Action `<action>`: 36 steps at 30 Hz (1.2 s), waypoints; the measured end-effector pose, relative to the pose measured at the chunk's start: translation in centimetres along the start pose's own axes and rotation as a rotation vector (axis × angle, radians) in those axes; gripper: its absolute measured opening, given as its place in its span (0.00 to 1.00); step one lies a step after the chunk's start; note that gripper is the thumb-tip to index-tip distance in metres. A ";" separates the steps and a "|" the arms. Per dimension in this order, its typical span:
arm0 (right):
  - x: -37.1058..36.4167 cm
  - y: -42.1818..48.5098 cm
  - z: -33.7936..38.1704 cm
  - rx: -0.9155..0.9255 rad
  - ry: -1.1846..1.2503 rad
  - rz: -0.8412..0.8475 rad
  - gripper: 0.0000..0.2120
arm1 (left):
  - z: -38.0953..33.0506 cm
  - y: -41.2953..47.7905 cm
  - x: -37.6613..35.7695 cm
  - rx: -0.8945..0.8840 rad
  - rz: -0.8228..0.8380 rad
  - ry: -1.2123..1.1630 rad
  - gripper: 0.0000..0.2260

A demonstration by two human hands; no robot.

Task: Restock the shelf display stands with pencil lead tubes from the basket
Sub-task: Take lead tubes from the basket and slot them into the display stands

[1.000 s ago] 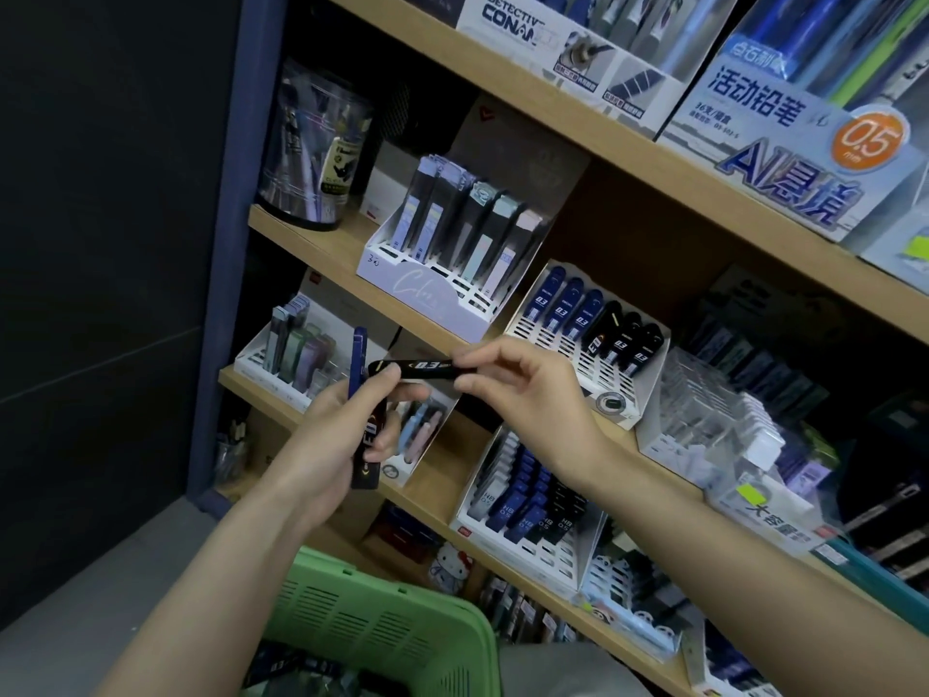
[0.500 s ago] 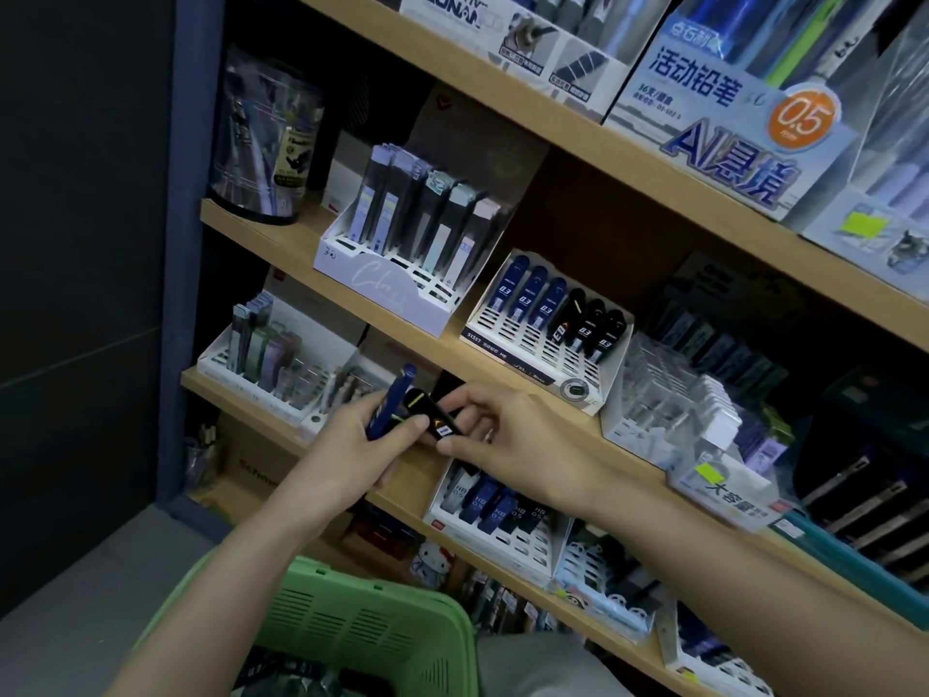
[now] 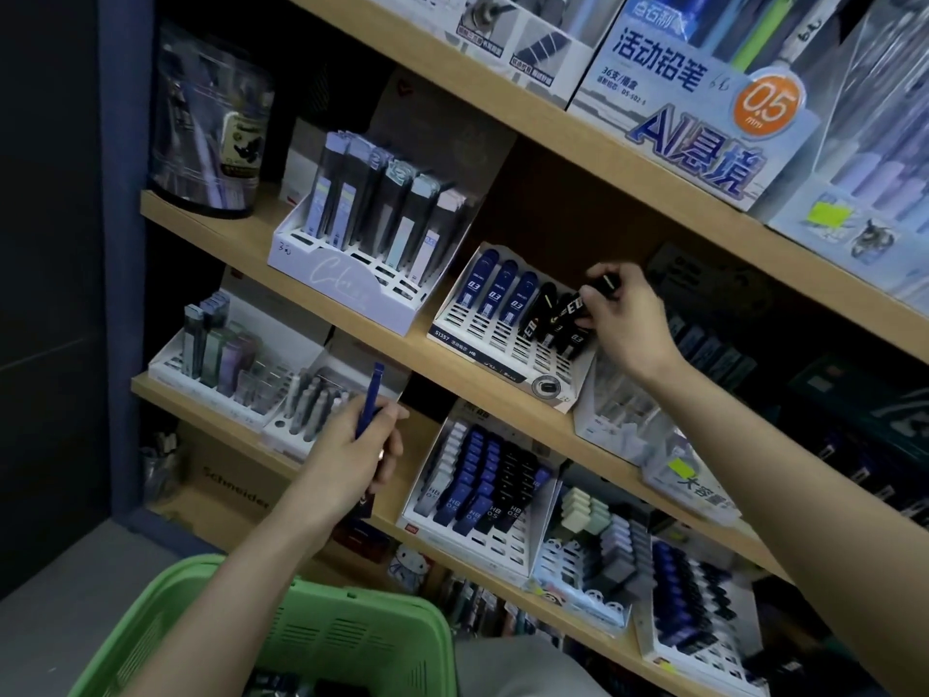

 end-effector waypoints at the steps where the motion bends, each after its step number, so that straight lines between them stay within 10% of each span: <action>1: 0.1 0.6 -0.6 -0.022 -0.048 -0.015 0.10 | 0.1 0.1 -0.2 0.004 0.011 0.004 0.07; 36: -0.3 3.0 -2.7 0.033 -0.479 0.084 0.07 | 1.6 1.3 -0.5 0.043 0.041 0.042 0.08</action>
Point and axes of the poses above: each hand's wrist, its own y-axis towards the middle knuckle, its own x-axis out of the back of the hand, z = x × y, the point moved 4 cm from there along y, towards the middle knuckle, and after that the axes turned 15 degrees about z, right-handed, at the moved point
